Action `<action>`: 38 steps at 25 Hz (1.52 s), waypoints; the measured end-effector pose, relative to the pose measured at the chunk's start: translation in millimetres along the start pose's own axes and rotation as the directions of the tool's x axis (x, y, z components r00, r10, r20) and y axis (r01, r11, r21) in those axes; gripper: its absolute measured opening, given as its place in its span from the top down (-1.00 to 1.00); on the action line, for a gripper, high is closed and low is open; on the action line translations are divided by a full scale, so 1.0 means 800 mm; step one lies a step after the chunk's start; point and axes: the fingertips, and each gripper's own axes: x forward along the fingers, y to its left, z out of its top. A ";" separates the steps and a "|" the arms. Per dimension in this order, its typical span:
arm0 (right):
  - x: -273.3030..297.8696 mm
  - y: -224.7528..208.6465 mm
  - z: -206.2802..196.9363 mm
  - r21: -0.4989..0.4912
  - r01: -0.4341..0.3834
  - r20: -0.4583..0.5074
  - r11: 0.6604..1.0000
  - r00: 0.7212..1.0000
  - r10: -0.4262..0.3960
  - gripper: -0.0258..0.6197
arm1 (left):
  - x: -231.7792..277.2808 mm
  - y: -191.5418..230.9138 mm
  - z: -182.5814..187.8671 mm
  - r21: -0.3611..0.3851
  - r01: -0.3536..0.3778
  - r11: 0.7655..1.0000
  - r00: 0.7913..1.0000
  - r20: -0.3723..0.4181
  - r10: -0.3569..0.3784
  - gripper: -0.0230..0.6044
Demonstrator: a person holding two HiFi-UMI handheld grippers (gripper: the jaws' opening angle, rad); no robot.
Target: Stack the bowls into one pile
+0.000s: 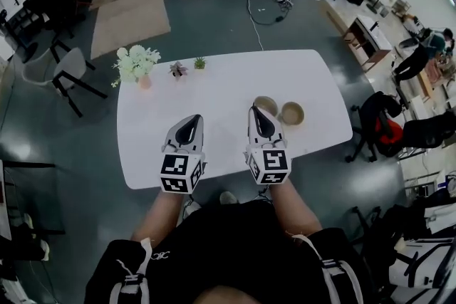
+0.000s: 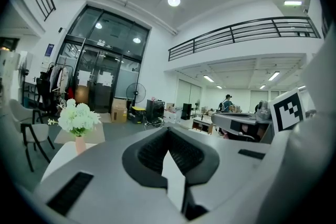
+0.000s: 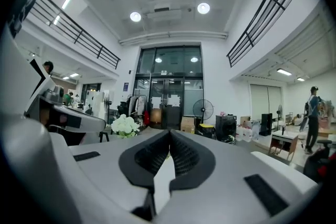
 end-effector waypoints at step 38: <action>-0.091 -0.470 -0.134 -0.089 -0.311 -0.122 0.946 0.946 0.300 0.56 | 0.235 -0.424 -0.052 -0.010 -0.315 0.949 0.949 -0.027 0.315 0.89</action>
